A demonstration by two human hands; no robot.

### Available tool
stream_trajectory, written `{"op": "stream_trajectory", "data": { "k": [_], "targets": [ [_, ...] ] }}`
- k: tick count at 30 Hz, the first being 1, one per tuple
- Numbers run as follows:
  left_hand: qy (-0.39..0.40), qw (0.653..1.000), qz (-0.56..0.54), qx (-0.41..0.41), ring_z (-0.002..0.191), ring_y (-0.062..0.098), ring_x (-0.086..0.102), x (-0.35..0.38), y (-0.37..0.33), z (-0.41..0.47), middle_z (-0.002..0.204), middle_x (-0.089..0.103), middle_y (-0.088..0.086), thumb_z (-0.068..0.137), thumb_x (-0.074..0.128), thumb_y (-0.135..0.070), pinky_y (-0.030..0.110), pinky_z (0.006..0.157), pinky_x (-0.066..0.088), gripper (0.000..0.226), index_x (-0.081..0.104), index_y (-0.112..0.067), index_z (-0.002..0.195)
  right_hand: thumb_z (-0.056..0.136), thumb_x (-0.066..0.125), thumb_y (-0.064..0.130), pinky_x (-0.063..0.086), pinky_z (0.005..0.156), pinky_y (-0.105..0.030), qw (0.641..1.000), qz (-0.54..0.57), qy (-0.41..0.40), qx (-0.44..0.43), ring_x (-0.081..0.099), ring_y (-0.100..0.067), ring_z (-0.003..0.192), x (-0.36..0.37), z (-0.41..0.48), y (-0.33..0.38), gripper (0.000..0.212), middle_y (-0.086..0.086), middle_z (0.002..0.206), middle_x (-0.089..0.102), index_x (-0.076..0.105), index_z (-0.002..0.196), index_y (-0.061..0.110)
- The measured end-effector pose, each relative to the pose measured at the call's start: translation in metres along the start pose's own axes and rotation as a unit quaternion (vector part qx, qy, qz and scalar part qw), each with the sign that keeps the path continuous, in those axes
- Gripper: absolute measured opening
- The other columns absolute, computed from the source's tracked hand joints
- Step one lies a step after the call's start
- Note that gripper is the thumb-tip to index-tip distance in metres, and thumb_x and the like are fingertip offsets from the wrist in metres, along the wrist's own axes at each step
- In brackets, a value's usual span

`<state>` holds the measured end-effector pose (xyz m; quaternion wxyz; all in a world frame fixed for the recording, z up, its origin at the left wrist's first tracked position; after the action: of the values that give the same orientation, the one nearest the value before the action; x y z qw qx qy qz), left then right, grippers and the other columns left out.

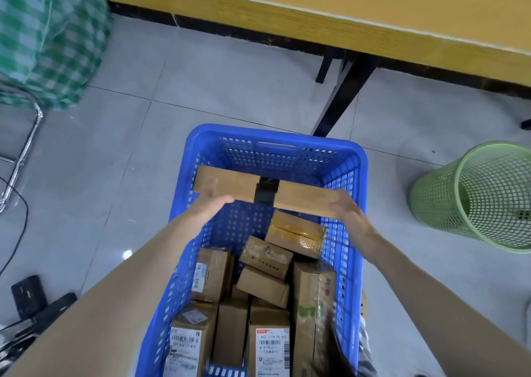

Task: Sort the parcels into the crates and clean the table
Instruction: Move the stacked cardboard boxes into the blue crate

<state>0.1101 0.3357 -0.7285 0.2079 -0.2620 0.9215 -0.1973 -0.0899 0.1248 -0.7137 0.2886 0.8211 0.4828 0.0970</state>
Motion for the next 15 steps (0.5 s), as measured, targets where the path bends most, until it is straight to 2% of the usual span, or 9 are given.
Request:
{"op": "stream_trajectory", "data": {
  "k": [2, 6, 11, 15],
  "targets": [
    [0.004, 1.000, -0.015, -0.006, 0.146, 0.016, 0.010, 0.007, -0.001, -0.006, 0.159, 0.005, -0.008, 0.097, 0.049, -0.022, 0.038, 0.116, 0.012, 0.069, 0.007, -0.030, 0.151, 0.100, 0.041, 0.032, 0.017, 0.113, -0.038, 1.000, -0.004, 0.022, 0.013, 0.014, -0.017, 0.145, 0.010, -0.008, 0.002, 0.058, 0.009, 0.158, 0.012, 0.014, 0.151, 0.033],
    [0.006, 1.000, -0.006, -0.001, 0.145, 0.018, 0.012, 0.007, -0.008, -0.019, 0.159, 0.008, -0.006, 0.098, 0.046, -0.022, 0.038, 0.115, 0.013, 0.065, 0.010, -0.030, 0.151, 0.100, 0.042, 0.033, 0.019, 0.112, -0.036, 1.000, -0.008, 0.020, 0.001, 0.019, -0.017, 0.143, 0.008, -0.016, 0.016, 0.056, 0.005, 0.156, 0.020, 0.018, 0.151, 0.028],
    [0.014, 0.999, 0.028, 0.019, 0.144, 0.017, 0.016, 0.003, -0.023, -0.043, 0.157, 0.016, -0.004, 0.099, 0.043, -0.020, 0.034, 0.114, 0.016, 0.055, 0.022, -0.025, 0.150, 0.097, 0.048, 0.034, 0.023, 0.095, -0.025, 1.000, -0.013, 0.004, -0.009, 0.031, -0.017, 0.134, 0.000, -0.031, 0.028, 0.053, 0.001, 0.150, 0.032, 0.031, 0.147, 0.026],
    [0.027, 0.998, 0.044, 0.035, 0.144, 0.015, 0.018, 0.001, -0.048, -0.076, 0.157, 0.017, -0.006, 0.100, 0.040, -0.018, 0.032, 0.114, 0.015, 0.053, 0.021, -0.024, 0.149, 0.099, 0.045, 0.031, 0.025, 0.100, -0.025, 0.999, -0.024, 0.005, -0.032, 0.029, -0.014, 0.138, -0.001, -0.063, 0.047, 0.051, 0.007, 0.150, 0.032, 0.029, 0.147, 0.028]
  ]
}}
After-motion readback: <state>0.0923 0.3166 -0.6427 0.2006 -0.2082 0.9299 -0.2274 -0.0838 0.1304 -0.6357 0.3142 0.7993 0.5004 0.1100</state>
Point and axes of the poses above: each hand's wrist, its own z-axis towards the middle knuckle, its own x-axis out of the palm, y = z × x, the point moved 9 cm from there along z, towards the middle knuckle
